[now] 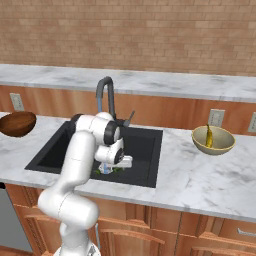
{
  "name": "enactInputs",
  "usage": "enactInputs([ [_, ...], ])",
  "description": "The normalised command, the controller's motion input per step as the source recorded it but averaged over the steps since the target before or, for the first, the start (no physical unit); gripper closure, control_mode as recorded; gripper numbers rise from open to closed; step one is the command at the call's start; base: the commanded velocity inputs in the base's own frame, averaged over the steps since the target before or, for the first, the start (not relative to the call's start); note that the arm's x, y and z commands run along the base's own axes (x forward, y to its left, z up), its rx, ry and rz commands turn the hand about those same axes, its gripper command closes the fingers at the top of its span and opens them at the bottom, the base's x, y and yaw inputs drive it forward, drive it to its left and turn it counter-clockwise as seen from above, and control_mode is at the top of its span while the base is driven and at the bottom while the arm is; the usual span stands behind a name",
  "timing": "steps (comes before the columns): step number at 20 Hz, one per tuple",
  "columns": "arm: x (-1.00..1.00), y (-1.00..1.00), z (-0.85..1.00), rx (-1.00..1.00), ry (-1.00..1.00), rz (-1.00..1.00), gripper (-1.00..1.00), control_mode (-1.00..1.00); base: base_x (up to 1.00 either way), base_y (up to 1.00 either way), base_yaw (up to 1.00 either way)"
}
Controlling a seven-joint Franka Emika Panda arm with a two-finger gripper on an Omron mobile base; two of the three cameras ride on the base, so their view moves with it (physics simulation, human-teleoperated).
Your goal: Pick the avocados from the sink and place them in one bowl. Place the banana in the other bowl. Then turn off the sink faucet.
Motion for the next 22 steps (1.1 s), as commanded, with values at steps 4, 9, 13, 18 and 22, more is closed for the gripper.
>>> enactInputs([
  [4, -0.01, 0.00, -0.09, 0.00, 0.02, -0.06, 1.00, -1.00, 0.00, 0.00, 0.00],
  [9, -0.09, -0.17, -0.10, 0.00, 0.00, -0.07, 1.00, -1.00, 0.00, 0.00, 0.00],
  [13, -0.36, -0.33, 0.21, 0.02, -0.06, -0.03, 1.00, -1.00, 0.00, 0.00, 0.00],
  [18, -0.38, -0.23, 0.84, 0.05, -0.16, -0.01, 1.00, -1.00, 0.00, 0.00, 0.00],
  [22, -0.44, -0.05, 0.93, 0.04, -0.20, -0.01, 1.00, -1.00, 0.00, 0.00, 0.00],
])
